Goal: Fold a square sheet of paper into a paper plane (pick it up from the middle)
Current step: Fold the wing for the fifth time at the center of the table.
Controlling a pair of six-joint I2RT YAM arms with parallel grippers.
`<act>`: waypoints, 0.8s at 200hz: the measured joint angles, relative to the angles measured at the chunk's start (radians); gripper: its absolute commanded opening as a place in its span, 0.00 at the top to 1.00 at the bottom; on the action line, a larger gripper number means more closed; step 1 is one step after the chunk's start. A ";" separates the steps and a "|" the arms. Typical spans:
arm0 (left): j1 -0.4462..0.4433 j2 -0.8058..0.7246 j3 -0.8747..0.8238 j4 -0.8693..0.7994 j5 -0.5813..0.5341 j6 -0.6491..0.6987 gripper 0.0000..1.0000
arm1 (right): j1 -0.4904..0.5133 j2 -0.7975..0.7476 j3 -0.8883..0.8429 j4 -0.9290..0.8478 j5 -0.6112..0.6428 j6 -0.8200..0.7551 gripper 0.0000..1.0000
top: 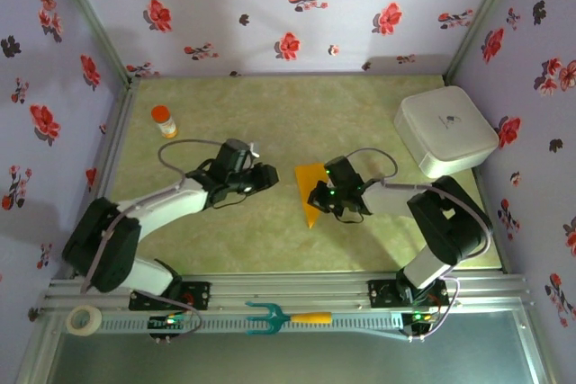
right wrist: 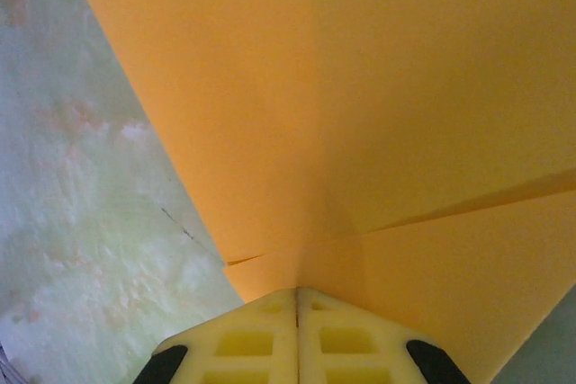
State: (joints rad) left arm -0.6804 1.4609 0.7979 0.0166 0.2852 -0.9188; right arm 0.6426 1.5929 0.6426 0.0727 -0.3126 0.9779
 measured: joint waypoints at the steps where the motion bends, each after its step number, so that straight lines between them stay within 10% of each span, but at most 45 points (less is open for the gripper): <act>1: -0.001 0.003 0.002 0.001 0.000 0.000 0.76 | 0.001 0.000 0.000 0.000 0.000 0.002 0.93; 160: -0.044 0.478 0.220 0.163 0.120 -0.154 0.90 | 0.026 -0.026 -0.050 0.077 -0.007 0.129 0.81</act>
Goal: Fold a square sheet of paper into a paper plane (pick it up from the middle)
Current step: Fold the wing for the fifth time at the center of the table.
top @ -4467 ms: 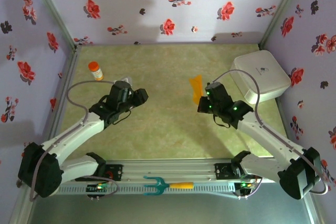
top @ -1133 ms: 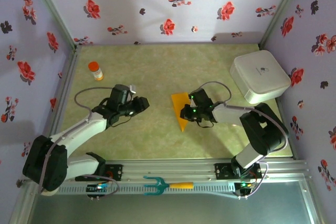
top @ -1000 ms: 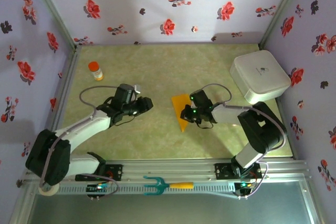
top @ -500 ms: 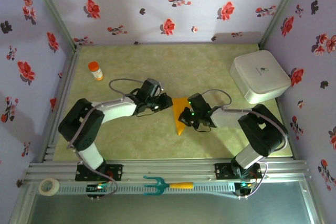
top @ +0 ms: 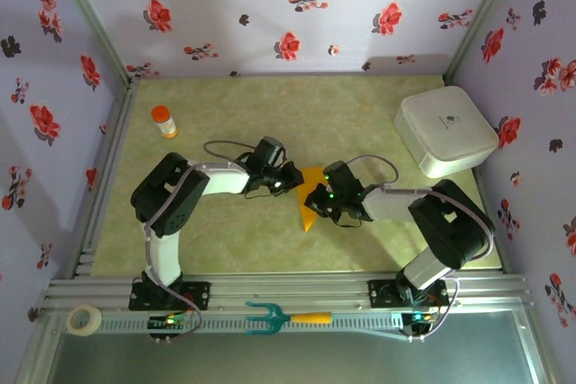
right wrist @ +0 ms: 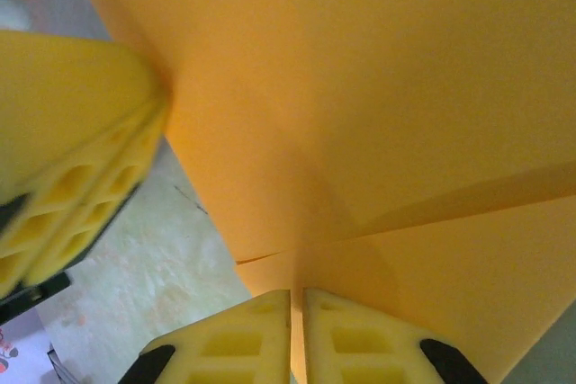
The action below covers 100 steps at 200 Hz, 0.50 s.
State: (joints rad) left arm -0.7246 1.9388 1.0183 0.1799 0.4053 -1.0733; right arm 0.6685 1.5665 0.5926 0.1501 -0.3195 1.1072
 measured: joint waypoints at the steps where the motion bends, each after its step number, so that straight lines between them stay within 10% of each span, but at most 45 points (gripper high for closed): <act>1: 0.000 0.002 0.000 0.000 0.000 -0.001 0.90 | 0.000 -0.002 -0.001 0.001 0.000 -0.002 0.81; 100: 0.001 -0.005 -0.071 0.056 0.053 0.039 0.92 | -0.180 -0.182 -0.006 -0.163 0.003 -0.114 0.53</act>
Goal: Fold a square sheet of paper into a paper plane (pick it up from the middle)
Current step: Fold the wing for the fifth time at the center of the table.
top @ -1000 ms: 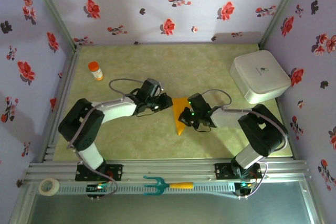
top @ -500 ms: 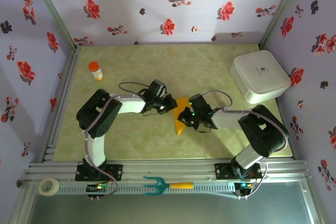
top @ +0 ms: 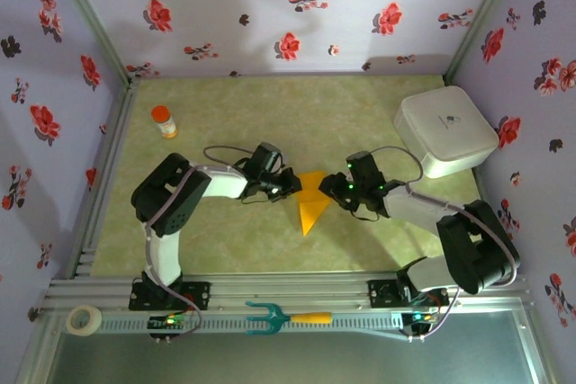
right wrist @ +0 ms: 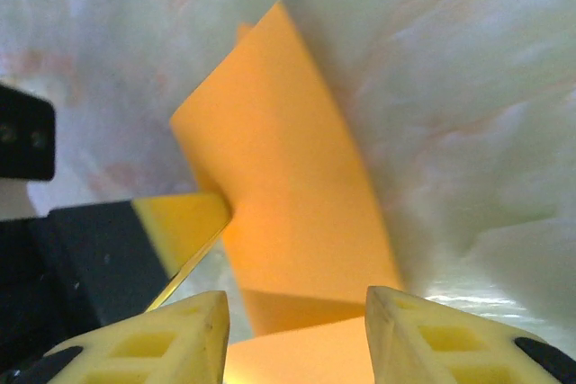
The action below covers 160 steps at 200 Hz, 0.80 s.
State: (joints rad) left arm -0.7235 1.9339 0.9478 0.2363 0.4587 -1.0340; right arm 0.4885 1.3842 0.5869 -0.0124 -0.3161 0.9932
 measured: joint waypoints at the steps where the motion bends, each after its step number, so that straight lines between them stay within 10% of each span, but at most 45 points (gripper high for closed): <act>1: 0.000 0.000 0.000 -0.001 0.000 0.001 0.92 | -0.001 0.000 0.000 -0.001 0.000 0.000 0.53; 160: 0.004 -0.015 -0.003 -0.063 0.043 0.065 0.92 | -0.072 0.097 -0.027 0.052 -0.161 -0.024 0.54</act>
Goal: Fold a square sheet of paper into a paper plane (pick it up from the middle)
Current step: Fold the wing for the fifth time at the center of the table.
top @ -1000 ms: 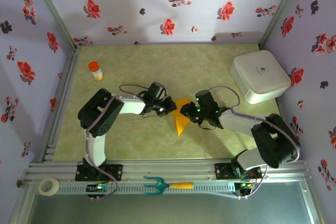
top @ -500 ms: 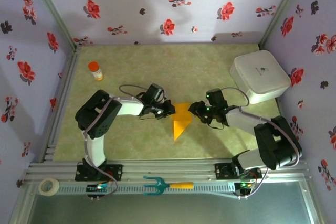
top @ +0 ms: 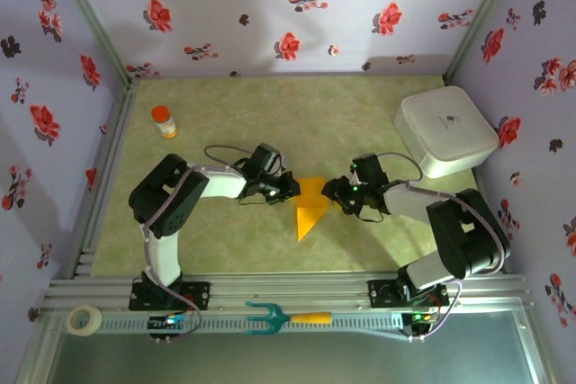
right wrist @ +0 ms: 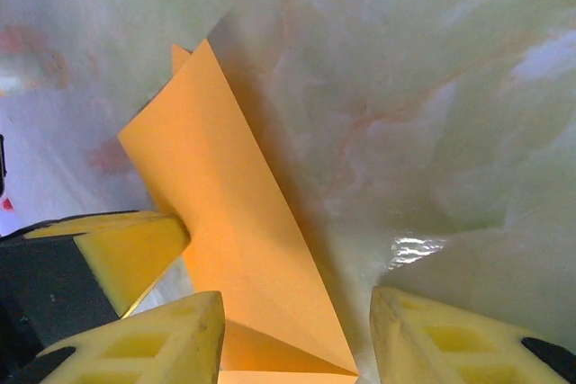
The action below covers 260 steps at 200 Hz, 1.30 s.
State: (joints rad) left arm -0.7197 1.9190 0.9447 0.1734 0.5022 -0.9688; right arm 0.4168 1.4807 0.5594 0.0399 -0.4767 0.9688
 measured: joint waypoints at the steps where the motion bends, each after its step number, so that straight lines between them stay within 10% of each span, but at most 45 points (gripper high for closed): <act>1: 0.000 0.000 0.000 0.000 0.000 0.000 0.92 | 0.000 0.001 -0.001 0.002 -0.002 0.000 0.54; 260: 0.000 -0.002 -0.012 0.024 0.000 -0.006 0.92 | -0.090 0.170 0.029 0.240 -0.276 -0.097 0.71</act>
State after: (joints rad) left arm -0.7197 1.9175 0.9329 0.1974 0.5026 -0.9745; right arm 0.3267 1.6505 0.5888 0.2794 -0.7528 0.8722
